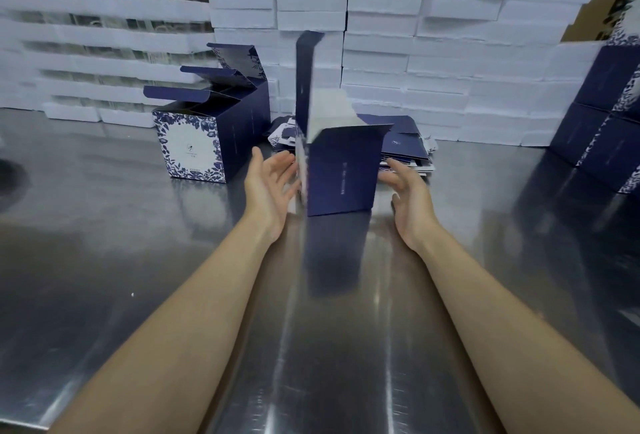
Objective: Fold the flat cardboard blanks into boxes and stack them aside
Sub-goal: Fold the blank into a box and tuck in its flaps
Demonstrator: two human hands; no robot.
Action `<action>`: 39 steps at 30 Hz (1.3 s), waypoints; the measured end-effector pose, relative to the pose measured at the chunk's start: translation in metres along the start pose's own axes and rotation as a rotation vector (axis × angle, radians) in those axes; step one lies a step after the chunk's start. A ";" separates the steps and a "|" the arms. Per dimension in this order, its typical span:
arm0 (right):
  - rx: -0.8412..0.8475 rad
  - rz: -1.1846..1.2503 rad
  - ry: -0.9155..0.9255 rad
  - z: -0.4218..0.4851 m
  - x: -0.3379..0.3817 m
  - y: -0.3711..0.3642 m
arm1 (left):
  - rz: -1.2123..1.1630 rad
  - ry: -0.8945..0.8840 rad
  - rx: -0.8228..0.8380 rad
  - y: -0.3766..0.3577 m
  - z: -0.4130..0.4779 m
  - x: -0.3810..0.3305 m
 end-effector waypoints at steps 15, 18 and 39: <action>-0.044 -0.112 0.461 -0.018 0.033 -0.007 | 0.236 -0.238 -0.098 0.007 0.001 -0.018; -0.082 -0.312 0.700 -0.035 0.049 -0.011 | 0.437 -0.299 0.084 -0.024 -0.010 -0.014; 0.060 -0.315 0.537 -0.024 0.106 -0.021 | 0.614 -0.578 0.213 -0.075 -0.039 -0.037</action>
Point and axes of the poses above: each hand's wrist, its own z-axis towards the middle knuckle, its own y-axis out of the back of the hand, x = y × z, the point moved 9 cm from there along z, towards the middle knuckle
